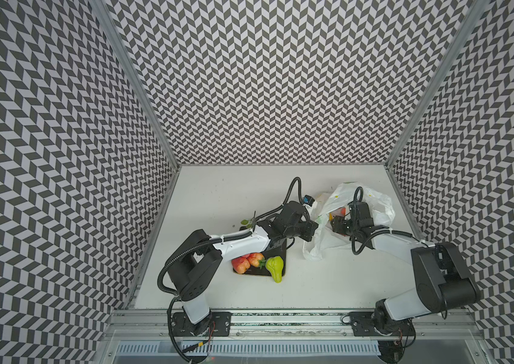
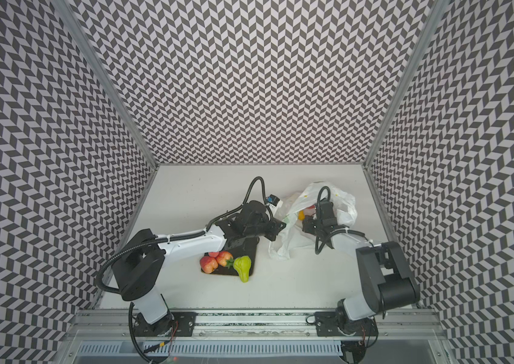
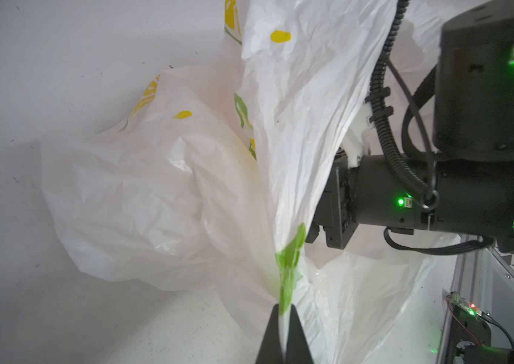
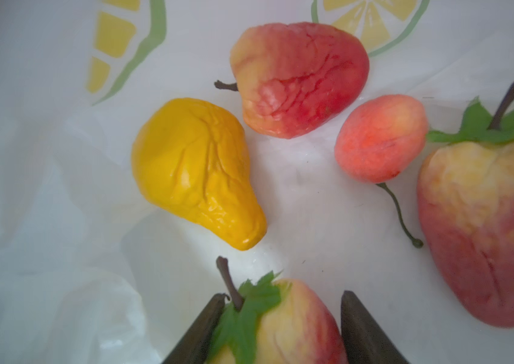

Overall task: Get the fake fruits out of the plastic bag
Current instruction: 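Hold the bag with the left gripper while the right closes on a peach, then lift the peach out with the right gripper while the left releases the bag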

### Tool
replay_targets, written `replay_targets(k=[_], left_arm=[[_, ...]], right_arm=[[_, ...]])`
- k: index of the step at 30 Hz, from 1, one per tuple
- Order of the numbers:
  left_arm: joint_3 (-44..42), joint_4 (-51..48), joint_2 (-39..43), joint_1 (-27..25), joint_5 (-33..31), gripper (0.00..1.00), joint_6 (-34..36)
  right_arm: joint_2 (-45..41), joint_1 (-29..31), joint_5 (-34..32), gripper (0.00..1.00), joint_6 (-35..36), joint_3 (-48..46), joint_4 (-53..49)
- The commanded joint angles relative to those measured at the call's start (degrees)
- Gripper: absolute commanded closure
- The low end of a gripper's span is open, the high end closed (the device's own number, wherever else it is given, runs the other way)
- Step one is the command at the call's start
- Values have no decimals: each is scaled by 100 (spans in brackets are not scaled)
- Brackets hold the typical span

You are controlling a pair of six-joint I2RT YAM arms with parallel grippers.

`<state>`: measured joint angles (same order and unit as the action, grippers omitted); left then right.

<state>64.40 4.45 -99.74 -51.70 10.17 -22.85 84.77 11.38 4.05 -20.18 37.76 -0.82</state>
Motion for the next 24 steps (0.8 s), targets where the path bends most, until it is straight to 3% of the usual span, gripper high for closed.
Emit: replay_targets(k=[1,6,14,24], left_arm=[[64,179,-57,24,24,95,-138],[83,234,-93,24,104,95,-193],[327,390,-42,21,391,97,-213],[1179,92,-767,113,492,98,-223]], right_arm=[[-349,-8,242,54,-174,-171,201],[-701,-6,555,54,-246,-464,451],[-516,12,987,53,-41,-596,576],[-667,256,1221,51,386,-620,537]])
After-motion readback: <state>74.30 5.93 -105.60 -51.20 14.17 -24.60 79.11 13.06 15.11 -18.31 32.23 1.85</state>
